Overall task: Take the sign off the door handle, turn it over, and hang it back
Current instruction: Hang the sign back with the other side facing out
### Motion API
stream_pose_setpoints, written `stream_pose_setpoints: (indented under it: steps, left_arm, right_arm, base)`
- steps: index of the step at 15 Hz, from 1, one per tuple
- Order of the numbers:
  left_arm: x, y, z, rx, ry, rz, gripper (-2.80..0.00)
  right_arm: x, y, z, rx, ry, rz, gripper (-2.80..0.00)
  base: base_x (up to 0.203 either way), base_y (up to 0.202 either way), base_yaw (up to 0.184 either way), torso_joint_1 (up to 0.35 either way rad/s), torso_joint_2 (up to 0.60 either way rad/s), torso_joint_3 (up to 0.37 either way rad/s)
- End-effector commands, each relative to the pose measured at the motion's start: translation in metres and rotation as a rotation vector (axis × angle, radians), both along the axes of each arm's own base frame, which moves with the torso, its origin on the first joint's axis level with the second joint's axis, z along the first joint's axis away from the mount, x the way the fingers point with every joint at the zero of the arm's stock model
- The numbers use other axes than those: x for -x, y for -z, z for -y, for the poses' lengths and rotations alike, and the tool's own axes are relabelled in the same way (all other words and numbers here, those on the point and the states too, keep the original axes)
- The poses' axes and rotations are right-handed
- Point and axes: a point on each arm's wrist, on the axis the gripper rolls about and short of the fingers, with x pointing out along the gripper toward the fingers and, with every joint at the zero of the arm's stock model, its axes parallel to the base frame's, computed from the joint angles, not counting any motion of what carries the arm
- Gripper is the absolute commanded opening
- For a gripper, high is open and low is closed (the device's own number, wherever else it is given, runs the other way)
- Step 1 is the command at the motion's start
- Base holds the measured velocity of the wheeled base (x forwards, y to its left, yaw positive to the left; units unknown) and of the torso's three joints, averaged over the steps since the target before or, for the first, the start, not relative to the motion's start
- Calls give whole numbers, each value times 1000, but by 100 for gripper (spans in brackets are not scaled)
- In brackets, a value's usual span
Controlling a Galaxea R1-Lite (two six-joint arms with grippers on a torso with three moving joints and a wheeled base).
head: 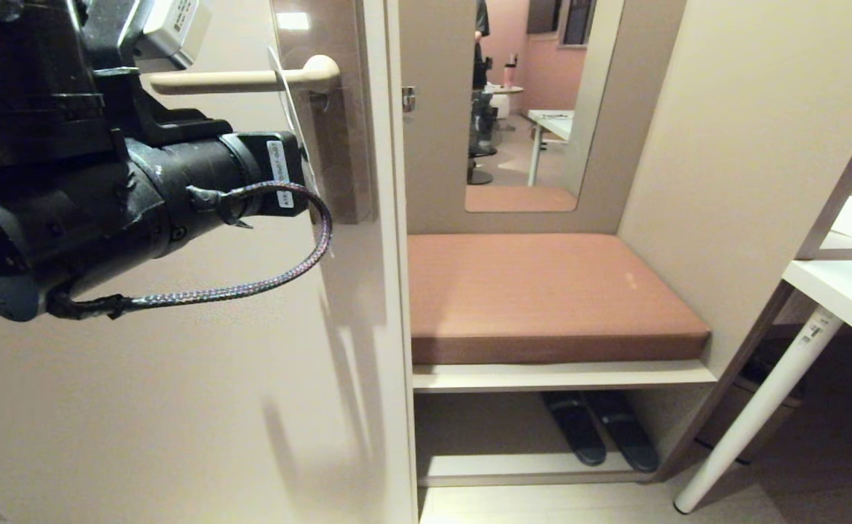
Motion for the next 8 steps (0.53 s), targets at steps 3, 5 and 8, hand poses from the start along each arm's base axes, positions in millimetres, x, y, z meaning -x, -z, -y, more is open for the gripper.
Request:
stream_pose_setpoints:
  steps: [3,5,8]
  left_arm:
    - [0,2,4,7,32,-6,-280]
    - [-4,3,8,13,34,2,-280]
    - [-11,1,14,41,36,52,-280]
  right_arm:
    - [0,0,0,0,0,0,-280]
    - [0,0,0,0,0,0,-280]
    - [0,0,0,0,0,0,-280]
  base:
    - [0,0,0,0,0,0]
    - [0,0,0,0,0,0]
    - [0,0,0,0,0,0]
